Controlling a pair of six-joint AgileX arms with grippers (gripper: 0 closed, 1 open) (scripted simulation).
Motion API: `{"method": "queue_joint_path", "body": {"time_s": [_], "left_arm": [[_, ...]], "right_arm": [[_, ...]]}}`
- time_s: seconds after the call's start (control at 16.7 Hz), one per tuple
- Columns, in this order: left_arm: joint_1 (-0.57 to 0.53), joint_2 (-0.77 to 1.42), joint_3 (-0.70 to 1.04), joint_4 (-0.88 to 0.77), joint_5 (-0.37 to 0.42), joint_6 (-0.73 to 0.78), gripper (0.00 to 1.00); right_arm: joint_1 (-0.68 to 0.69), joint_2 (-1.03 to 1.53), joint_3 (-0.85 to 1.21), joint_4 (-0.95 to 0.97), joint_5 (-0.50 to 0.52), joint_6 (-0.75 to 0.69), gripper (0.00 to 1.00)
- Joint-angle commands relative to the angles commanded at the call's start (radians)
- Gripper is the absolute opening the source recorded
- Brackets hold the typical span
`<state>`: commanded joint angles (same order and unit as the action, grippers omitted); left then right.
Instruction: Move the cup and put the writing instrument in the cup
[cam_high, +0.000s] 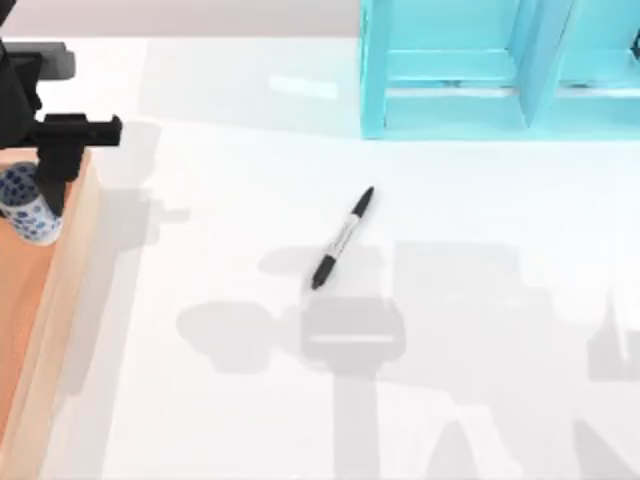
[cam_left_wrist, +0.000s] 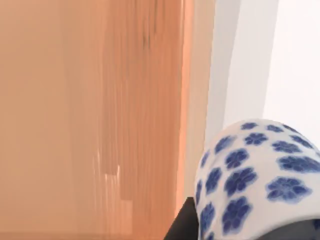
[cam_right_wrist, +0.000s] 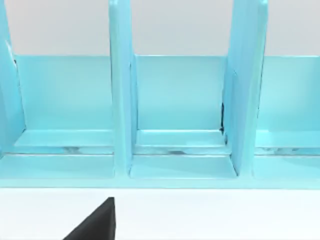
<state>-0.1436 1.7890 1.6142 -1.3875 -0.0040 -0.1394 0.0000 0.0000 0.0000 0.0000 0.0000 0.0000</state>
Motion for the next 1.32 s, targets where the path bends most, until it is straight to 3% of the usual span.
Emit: {"method": "queue_joint_path", "body": {"time_s": [0.24, 0.54, 1.02, 1.32], "left_arm": [[-0.092, -0.015, 0.073, -0.101, 0.003, -0.076, 0.0], [-0.094, -0.006, 0.069, -0.099, 0.003, -0.078, 0.0], [-0.271, 0.131, -0.03, 0.169, 0.001, -0.249, 0.0], [-0.294, 0.157, -0.052, 0.197, 0.001, -0.275, 0.0]], "right_arm": [[0.0, 0.0, 0.0, 0.0, 0.0, 0.0, 1.0], [0.0, 0.0, 0.0, 0.0, 0.0, 0.0, 1.0], [0.0, 0.0, 0.0, 0.0, 0.0, 0.0, 1.0], [0.0, 0.0, 0.0, 0.0, 0.0, 0.0, 1.0]]}}
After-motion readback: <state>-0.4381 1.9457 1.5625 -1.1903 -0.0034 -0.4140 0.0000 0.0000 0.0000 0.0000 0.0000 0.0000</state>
